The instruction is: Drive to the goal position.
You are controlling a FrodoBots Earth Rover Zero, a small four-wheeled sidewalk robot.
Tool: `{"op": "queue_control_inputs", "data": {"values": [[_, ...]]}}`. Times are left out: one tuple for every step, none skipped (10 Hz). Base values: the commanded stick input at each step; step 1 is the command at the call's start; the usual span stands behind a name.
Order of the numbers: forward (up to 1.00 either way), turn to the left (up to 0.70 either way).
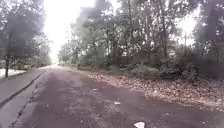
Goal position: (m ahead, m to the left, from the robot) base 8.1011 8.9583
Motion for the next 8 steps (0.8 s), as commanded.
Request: {"op": "queue_control_inputs", "data": {"values": [[0.0,0.85],[0.0,0.85],[0.0,0.85],[0.0,0.85],[0.0,0.85],[0.0,0.85],[0.0,0.85],[0.0,0.85]]}}
